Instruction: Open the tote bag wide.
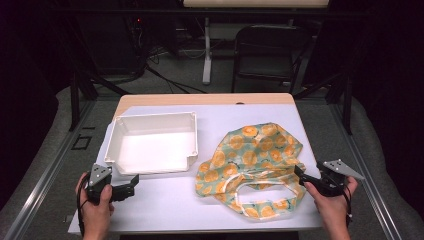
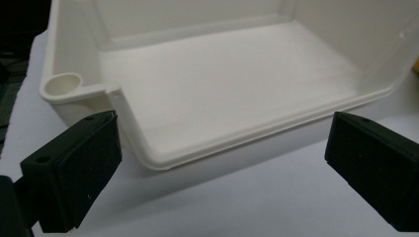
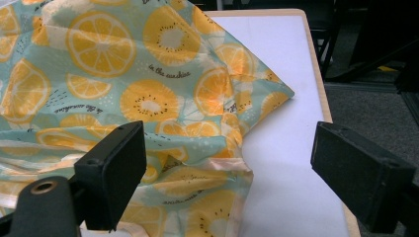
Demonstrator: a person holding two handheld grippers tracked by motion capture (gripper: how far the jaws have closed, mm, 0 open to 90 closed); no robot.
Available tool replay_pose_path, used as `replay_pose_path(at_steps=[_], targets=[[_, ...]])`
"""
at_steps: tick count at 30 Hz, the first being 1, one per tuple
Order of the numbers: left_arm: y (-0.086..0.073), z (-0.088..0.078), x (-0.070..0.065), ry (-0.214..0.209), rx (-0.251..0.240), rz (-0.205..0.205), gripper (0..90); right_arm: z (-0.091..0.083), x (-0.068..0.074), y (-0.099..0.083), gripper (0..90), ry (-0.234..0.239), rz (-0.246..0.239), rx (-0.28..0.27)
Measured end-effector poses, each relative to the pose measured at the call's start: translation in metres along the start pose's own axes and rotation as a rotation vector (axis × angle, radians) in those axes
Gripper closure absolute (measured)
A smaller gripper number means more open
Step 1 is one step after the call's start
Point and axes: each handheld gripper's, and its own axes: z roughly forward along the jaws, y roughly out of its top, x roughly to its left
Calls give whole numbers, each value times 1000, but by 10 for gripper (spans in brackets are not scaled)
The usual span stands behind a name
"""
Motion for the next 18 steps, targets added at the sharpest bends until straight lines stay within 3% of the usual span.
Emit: replay_pose_path(at_steps=[6,8,12,18], targets=[[3,0,-7,-27,-8,-9,16,-1,1,1,140,2,0,-5],[5,0,-14,-22,-20,6,33,-3,1,2,144,7,-3,-7],[16,4,-35,-65,-45,31,41,-5,1,4,174,27,5,-17],[24,14,-49,-106,-46,41,50,-4,5,8,200,52,-2,-28]])
